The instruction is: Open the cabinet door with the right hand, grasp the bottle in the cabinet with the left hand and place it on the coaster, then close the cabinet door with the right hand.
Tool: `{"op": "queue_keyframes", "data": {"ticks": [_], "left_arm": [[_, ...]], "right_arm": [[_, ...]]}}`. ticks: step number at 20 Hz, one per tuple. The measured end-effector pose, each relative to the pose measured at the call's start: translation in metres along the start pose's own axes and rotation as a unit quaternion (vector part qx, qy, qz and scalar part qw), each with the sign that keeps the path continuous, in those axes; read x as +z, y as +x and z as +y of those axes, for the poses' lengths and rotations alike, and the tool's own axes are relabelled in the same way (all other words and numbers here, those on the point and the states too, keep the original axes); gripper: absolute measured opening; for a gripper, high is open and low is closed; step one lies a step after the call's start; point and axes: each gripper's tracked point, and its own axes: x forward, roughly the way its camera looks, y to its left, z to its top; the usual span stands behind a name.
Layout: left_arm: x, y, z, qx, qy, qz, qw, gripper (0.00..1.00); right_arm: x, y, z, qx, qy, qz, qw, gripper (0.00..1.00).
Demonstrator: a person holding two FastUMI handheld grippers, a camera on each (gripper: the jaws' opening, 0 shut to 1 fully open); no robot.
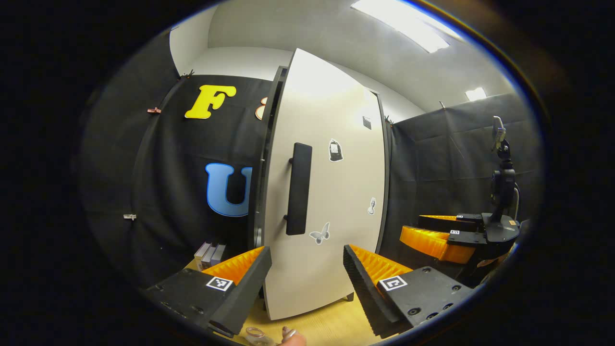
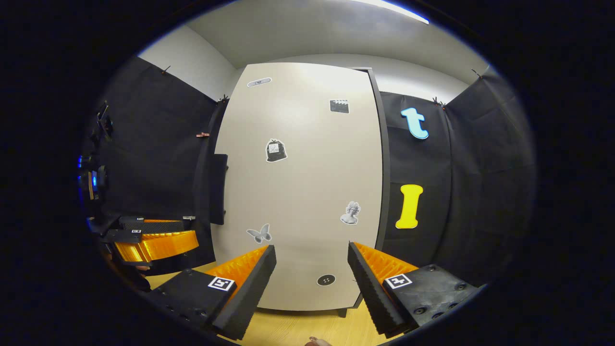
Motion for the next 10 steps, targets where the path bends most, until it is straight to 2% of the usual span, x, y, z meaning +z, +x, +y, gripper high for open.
{"op": "queue_keyframes", "data": {"ticks": [10], "left_arm": [[-0.001, 0.013, -0.010, -0.021, 0.004, 0.005, 1.000, 0.95]], "right_arm": [[-0.003, -0.001, 0.002, 0.007, -0.006, 0.008, 1.000, 0.97]]}}
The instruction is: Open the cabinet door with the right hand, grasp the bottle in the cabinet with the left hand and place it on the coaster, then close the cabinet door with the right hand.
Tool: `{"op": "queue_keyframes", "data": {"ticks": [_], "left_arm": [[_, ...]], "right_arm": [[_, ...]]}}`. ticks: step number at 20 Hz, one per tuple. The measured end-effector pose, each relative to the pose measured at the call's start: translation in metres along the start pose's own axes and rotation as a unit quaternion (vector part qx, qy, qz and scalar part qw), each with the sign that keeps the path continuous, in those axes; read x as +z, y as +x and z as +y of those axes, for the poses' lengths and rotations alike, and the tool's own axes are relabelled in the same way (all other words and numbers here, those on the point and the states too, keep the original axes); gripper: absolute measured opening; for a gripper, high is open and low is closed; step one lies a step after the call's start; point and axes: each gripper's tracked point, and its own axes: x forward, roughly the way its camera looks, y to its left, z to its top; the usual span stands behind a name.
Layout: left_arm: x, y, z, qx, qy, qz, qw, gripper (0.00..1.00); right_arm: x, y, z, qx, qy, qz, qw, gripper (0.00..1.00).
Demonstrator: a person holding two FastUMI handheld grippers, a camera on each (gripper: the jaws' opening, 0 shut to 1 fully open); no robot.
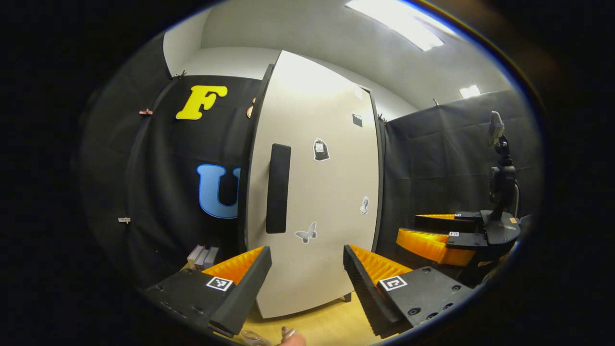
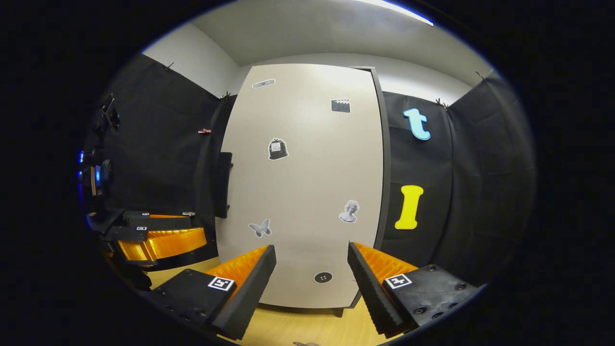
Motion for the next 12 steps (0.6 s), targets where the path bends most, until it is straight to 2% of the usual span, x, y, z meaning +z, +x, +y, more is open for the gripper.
{"op": "queue_keyframes", "data": {"ticks": [12], "left_arm": [[-0.0055, 0.0060, -0.0047, -0.016, 0.008, 0.005, 1.000, 0.95]], "right_arm": [[-0.0072, 0.0041, -0.0069, -0.003, 0.010, 0.012, 1.000, 0.98]]}}
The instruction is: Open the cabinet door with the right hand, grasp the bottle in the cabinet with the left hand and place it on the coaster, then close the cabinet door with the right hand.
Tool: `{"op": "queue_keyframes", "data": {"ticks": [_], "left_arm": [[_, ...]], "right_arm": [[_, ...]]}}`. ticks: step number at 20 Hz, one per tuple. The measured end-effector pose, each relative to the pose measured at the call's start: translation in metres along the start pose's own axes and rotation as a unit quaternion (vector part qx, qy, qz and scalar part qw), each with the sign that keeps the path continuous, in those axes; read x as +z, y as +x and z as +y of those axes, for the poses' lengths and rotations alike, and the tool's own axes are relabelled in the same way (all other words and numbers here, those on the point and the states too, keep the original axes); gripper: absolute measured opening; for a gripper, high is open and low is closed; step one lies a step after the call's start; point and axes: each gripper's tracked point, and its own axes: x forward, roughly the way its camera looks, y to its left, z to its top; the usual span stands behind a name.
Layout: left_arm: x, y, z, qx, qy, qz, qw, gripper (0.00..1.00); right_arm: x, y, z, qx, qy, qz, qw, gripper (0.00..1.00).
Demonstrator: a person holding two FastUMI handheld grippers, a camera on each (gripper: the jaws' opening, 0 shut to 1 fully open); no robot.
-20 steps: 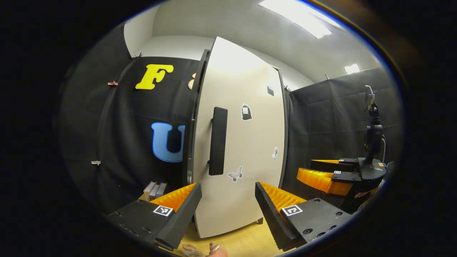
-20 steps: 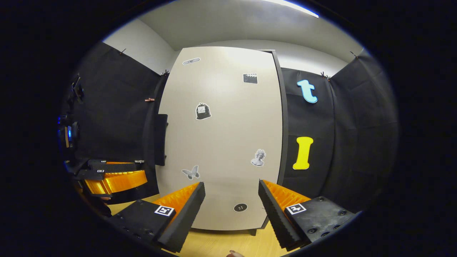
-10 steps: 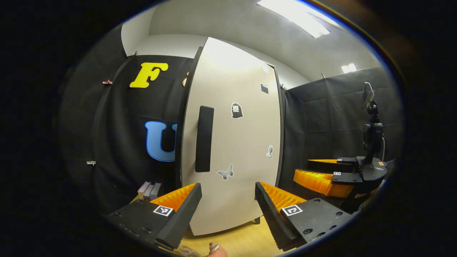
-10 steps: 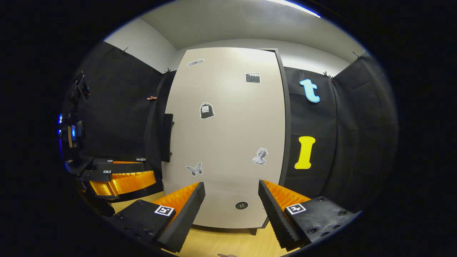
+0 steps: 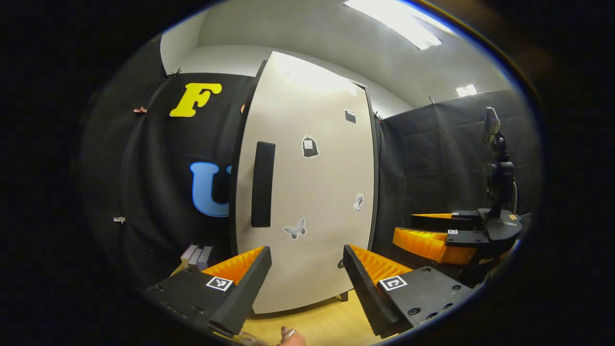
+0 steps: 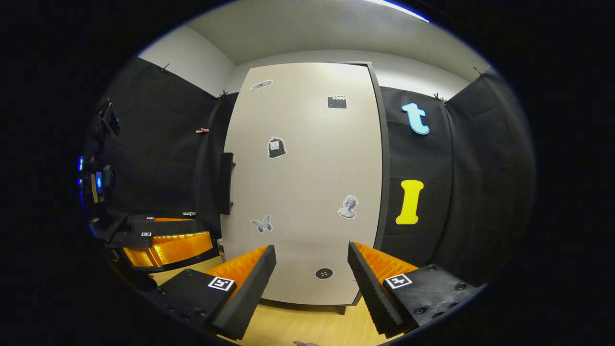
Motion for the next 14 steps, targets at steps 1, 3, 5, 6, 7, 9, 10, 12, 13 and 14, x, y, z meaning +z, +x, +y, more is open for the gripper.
{"op": "queue_keyframes", "data": {"ticks": [1, 3, 5, 6, 7, 9, 10, 12, 13, 14], "left_arm": [[0.0004, 0.0002, 0.0018, 0.002, 0.007, 0.000, 1.000, 0.95], [0.0017, 0.0011, 0.0041, 0.004, 0.016, -0.004, 1.000, 0.95], [0.0025, 0.0016, 0.0030, 0.003, 0.016, -0.005, 1.000, 0.95], [0.0017, 0.0014, 0.0025, 0.003, 0.015, -0.004, 1.000, 0.94], [0.0006, 0.0008, 0.0025, 0.003, 0.014, -0.002, 1.000, 0.95], [0.0002, 0.0007, 0.0025, 0.004, 0.010, -0.002, 1.000, 0.95], [0.0003, 0.0012, 0.0020, 0.004, 0.008, -0.002, 1.000, 0.95], [0.0008, 0.0022, 0.0011, 0.004, 0.008, -0.002, 1.000, 0.95], [0.0002, 0.0023, 0.0010, 0.003, 0.008, -0.002, 1.000, 0.95], [0.0000, 0.0021, 0.0006, 0.002, 0.008, -0.001, 1.000, 0.95]], "right_arm": [[-0.0001, -0.0009, -0.0016, 0.001, 0.000, 0.000, 1.000, 0.98], [-0.0002, -0.0005, -0.0025, 0.002, -0.002, 0.000, 1.000, 0.98], [-0.0001, -0.0009, -0.0024, 0.003, -0.003, 0.001, 1.000, 0.98], [-0.0001, -0.0011, -0.0027, 0.003, -0.004, 0.001, 1.000, 0.98], [0.0005, -0.0007, -0.0032, 0.003, -0.005, 0.001, 1.000, 0.98], [0.0010, -0.0017, -0.0032, 0.002, -0.006, 0.001, 1.000, 0.98], [0.0019, -0.0026, -0.0038, 0.002, -0.006, 0.000, 1.000, 0.98], [0.0025, -0.0023, -0.0041, 0.002, -0.006, 0.001, 1.000, 0.98], [0.0018, -0.0028, -0.0045, 0.002, -0.006, 0.002, 1.000, 0.98], [0.0011, -0.0041, -0.0047, 0.001, -0.008, 0.003, 1.000, 0.98]]}}
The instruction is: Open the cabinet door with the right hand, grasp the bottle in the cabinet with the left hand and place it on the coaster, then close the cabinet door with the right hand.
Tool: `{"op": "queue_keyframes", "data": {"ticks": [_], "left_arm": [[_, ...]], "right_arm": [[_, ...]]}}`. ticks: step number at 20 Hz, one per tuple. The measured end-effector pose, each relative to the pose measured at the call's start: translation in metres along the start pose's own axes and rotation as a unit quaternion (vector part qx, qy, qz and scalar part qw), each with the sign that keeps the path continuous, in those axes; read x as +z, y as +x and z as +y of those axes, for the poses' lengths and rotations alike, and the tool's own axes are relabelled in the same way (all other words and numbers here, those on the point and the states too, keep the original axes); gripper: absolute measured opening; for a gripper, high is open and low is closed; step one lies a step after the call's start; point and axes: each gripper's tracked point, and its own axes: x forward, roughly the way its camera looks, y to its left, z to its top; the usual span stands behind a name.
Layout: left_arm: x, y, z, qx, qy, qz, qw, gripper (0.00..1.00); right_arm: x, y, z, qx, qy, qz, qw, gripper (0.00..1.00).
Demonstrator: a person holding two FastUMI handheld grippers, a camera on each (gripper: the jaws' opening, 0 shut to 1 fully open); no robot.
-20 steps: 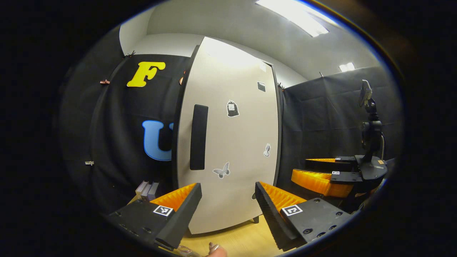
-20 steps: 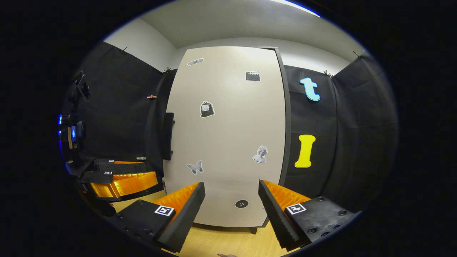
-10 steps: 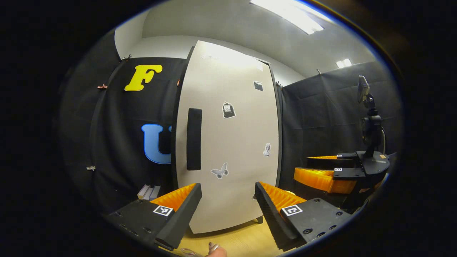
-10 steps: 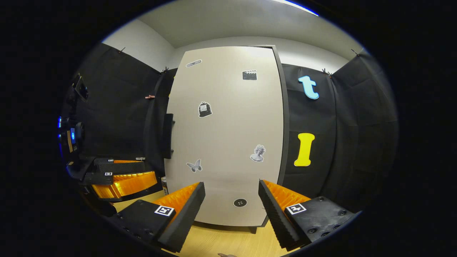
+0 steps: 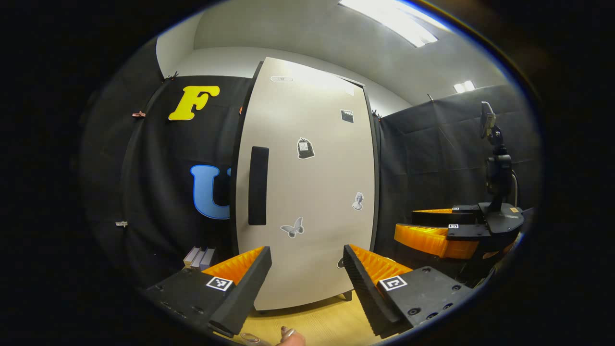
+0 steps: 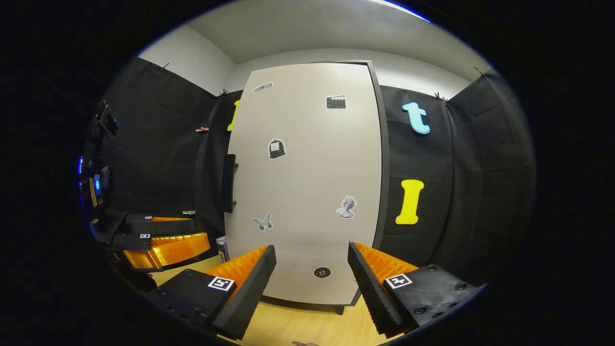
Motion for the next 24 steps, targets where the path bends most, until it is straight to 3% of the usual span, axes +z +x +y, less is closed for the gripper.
{"op": "queue_keyframes", "data": {"ticks": [24], "left_arm": [[-0.0009, 0.0040, -0.0032, -0.005, 0.003, 0.001, 1.000, 0.95]], "right_arm": [[-0.0034, -0.0083, 0.0007, -0.003, -0.013, 0.010, 1.000, 0.98]]}}
